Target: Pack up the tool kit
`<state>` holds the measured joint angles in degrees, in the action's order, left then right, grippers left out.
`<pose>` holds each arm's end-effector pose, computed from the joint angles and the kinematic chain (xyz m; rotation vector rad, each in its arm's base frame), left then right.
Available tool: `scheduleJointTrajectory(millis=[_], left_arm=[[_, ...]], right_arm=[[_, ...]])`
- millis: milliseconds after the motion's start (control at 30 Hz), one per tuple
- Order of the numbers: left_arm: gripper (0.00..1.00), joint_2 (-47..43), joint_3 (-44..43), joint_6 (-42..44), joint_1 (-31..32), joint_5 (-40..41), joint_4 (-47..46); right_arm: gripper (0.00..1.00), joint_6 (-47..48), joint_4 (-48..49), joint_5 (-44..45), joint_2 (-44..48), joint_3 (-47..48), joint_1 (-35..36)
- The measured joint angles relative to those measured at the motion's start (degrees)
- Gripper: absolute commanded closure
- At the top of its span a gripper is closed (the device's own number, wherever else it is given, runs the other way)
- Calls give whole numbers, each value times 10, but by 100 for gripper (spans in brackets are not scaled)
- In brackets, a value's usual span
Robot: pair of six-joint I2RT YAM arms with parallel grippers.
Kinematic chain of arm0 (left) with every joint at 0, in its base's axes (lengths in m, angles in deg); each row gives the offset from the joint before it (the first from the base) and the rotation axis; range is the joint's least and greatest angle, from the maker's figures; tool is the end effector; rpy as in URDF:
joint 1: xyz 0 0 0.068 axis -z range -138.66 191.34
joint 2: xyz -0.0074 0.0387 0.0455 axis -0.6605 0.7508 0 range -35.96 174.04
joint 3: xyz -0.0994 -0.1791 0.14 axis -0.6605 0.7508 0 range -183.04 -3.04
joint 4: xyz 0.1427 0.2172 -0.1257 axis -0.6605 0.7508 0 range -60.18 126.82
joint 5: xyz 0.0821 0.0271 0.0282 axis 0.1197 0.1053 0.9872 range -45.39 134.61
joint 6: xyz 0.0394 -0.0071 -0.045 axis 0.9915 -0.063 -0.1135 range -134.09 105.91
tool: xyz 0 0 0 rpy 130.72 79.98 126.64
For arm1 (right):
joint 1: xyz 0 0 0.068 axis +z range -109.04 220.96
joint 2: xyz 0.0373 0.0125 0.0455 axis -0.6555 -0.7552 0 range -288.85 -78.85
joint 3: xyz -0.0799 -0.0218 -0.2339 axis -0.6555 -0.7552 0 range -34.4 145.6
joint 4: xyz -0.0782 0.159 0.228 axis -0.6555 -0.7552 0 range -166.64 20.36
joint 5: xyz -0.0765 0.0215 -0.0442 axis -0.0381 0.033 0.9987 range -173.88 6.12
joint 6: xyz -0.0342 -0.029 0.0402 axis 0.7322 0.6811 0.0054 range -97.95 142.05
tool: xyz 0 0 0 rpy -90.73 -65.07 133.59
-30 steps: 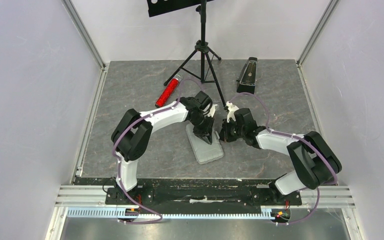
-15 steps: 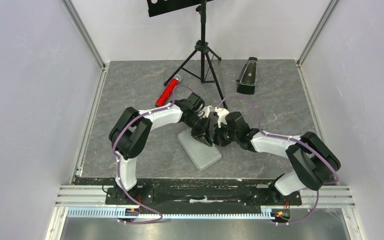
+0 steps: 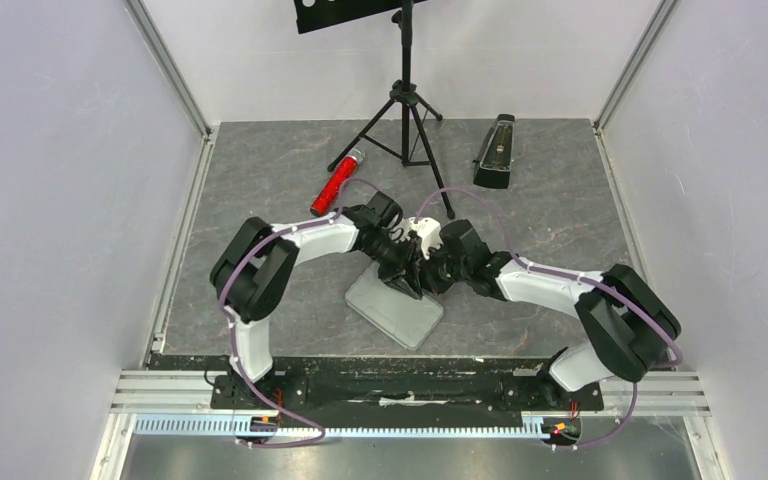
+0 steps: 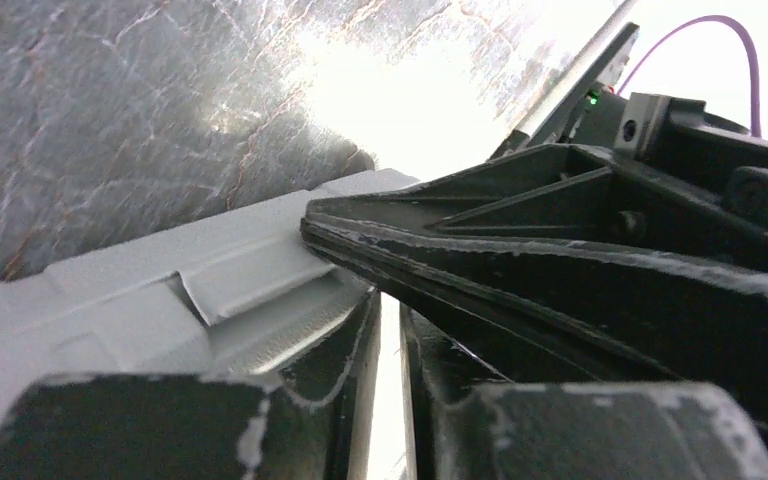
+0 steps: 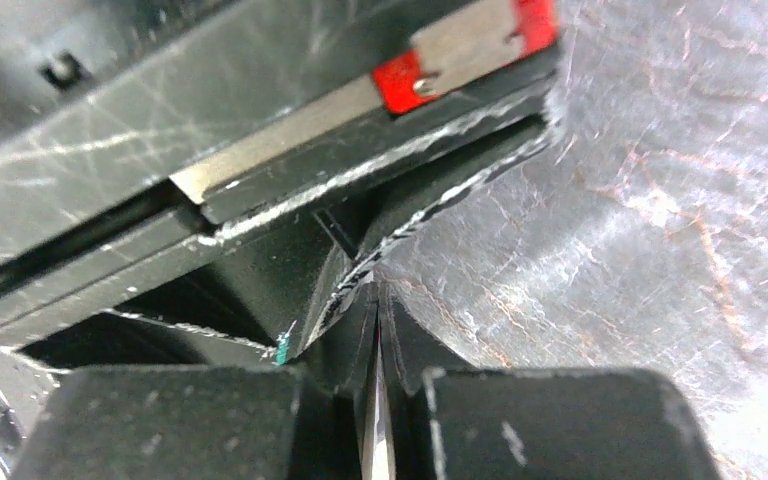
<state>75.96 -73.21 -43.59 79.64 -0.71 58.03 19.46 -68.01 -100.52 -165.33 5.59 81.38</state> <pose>0.2860 -0.2663 0.0981 -0.4091 -2.6973 1.2112 0.2355 0.2173 0.1118 -0.9237 2.2419 0.6981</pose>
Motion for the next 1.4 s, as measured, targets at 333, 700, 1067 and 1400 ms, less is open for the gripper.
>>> scheduleJointTrajectory(millis=[333, 700, 1067, 1400], left_arm=[[41, -190, 84, -9, -7, 285, -44], [45, -328, 192, -58, -13, 412, 19], [54, -293, 177, -56, -19, 413, 46], [56, -257, 155, -43, -22, 394, 32]], right_arm=[[74, -31, 17, -35, 90, 1, -48], [40, -74, 87, -188, 28, 12, -91], [39, -38, 79, -202, -59, 44, -45], [82, 4, 31, -78, -56, 61, 5]])
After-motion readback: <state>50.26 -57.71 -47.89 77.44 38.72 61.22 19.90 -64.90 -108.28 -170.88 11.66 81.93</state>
